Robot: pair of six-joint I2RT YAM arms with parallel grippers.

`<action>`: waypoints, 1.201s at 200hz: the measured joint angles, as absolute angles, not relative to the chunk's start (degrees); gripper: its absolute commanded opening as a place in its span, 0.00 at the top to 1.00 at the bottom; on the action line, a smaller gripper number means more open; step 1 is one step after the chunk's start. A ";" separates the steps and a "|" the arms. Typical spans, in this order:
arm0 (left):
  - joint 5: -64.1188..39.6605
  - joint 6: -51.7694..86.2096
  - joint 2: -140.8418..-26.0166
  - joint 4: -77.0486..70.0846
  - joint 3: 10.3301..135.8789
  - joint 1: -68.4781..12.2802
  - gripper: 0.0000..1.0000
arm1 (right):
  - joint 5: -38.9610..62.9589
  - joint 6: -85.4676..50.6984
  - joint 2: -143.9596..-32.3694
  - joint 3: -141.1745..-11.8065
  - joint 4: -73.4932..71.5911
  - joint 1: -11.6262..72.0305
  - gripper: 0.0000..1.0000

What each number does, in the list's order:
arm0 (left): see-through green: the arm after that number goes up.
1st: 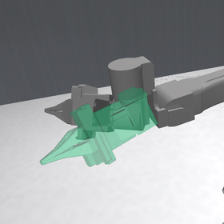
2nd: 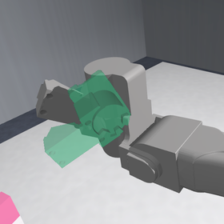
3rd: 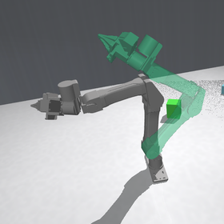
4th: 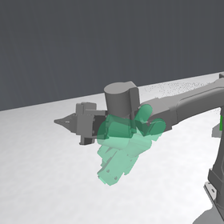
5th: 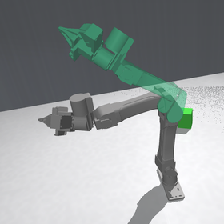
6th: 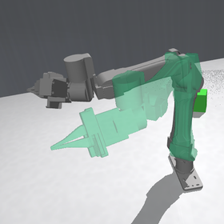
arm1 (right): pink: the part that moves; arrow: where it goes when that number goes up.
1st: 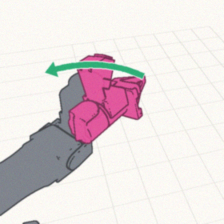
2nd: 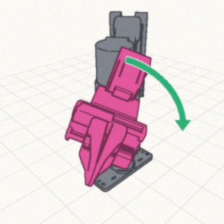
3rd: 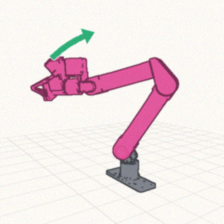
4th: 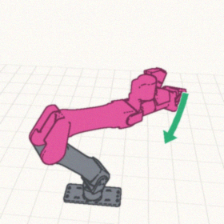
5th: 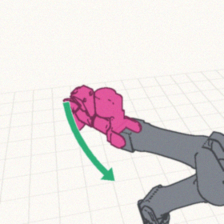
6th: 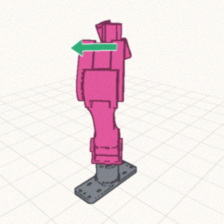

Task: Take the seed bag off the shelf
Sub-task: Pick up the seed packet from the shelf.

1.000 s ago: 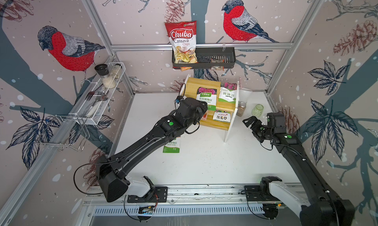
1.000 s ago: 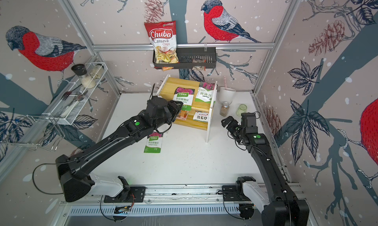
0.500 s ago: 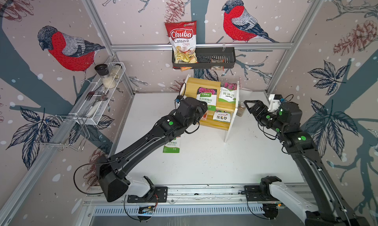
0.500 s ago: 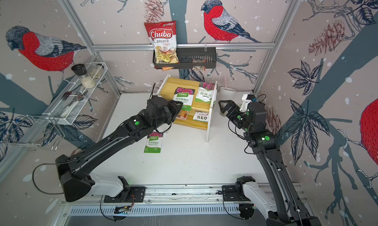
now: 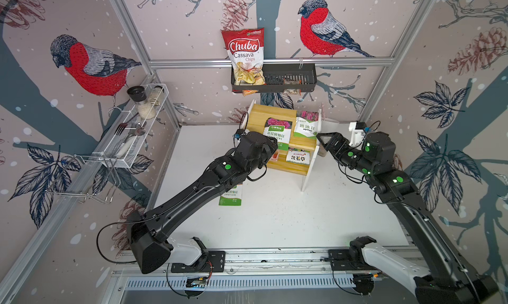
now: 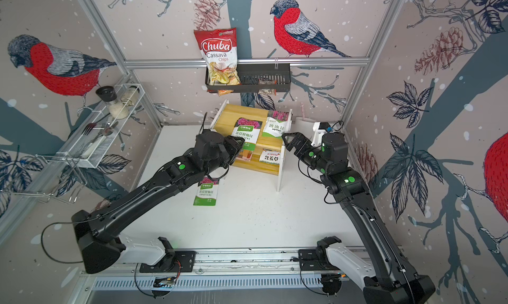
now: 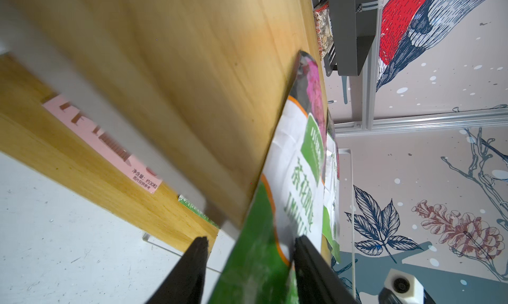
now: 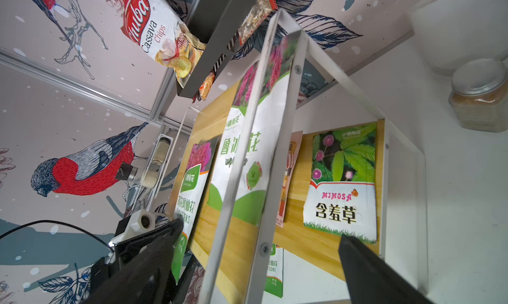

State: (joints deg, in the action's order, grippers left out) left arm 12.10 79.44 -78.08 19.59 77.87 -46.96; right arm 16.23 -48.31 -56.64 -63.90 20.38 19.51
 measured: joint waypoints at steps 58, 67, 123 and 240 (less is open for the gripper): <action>12.38 79.44 -76.86 20.38 77.32 -46.96 0.46 | 13.96 -49.69 -56.55 -61.34 19.59 19.84 0.00; 12.40 79.42 -76.86 20.36 77.28 -46.96 0.46 | 13.80 -49.87 -56.47 -61.04 19.14 19.84 0.00; 12.45 78.98 -78.02 19.79 78.54 -46.96 0.54 | 13.69 -49.87 -56.66 -60.77 18.41 19.84 0.00; 12.23 78.43 -76.86 20.01 78.56 -46.96 0.67 | 13.72 -51.11 -57.01 -59.70 16.49 19.84 0.00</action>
State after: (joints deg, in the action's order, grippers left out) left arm 12.23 78.43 -76.86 20.01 78.56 -46.96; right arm 13.72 -51.11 -57.01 -59.70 16.49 19.84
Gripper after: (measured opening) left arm 0.350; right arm 0.998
